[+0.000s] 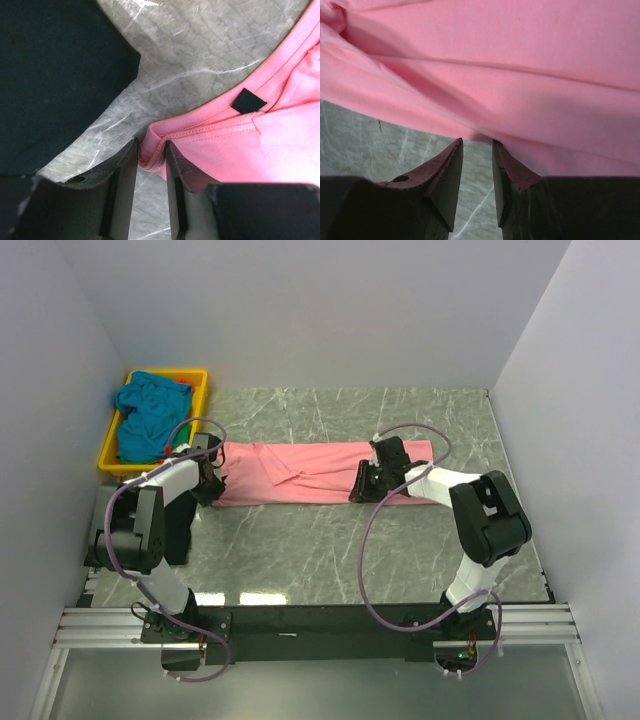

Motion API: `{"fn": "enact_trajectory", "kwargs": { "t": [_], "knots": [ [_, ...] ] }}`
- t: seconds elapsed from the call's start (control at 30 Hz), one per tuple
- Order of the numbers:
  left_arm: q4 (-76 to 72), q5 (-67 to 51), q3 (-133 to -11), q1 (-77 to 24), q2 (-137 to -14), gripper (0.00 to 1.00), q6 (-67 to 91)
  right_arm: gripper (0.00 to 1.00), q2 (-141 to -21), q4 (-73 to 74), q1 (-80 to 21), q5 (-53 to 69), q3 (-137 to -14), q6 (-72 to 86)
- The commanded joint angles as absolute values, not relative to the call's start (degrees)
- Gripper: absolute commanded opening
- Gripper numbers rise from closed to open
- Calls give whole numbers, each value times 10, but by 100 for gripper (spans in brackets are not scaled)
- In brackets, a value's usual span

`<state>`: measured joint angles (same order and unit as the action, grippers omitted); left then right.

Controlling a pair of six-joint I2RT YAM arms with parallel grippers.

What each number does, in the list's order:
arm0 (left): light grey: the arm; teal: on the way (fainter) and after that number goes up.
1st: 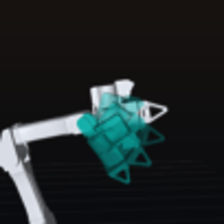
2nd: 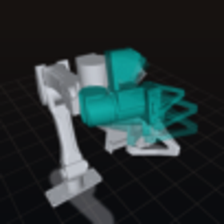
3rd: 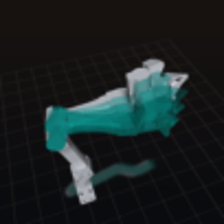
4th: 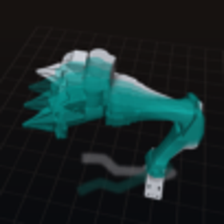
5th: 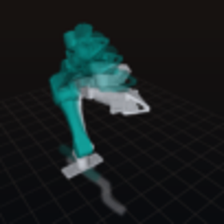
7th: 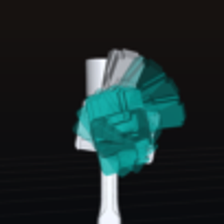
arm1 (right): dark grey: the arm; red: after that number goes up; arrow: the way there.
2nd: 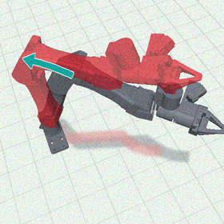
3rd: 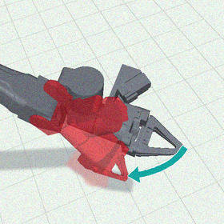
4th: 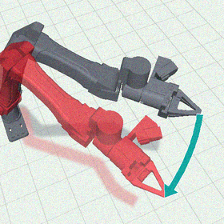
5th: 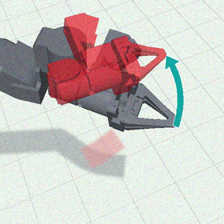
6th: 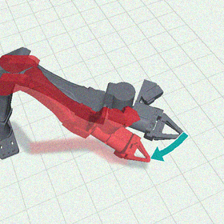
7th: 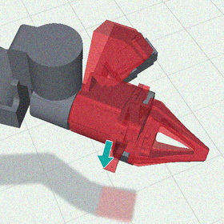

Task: Fold and stack the t-shirts
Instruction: Fold the tshirt

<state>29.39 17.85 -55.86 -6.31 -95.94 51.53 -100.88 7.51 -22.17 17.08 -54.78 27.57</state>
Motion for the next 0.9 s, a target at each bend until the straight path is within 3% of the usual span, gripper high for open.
{"fn": "enact_trajectory", "kwargs": {
  "t": [0.0,0.63,0.87],
  "knots": [
    [317,198,-551,-56,-939,35,499,37,-965,104,-217,177,-538,267],
    [358,232,-579,-56,-938,38,465,33,-1016,119,-185,123,-514,308],
    [381,270,-584,-56,-941,44,458,33,-968,186,-168,98,-502,292]
  ]
}}
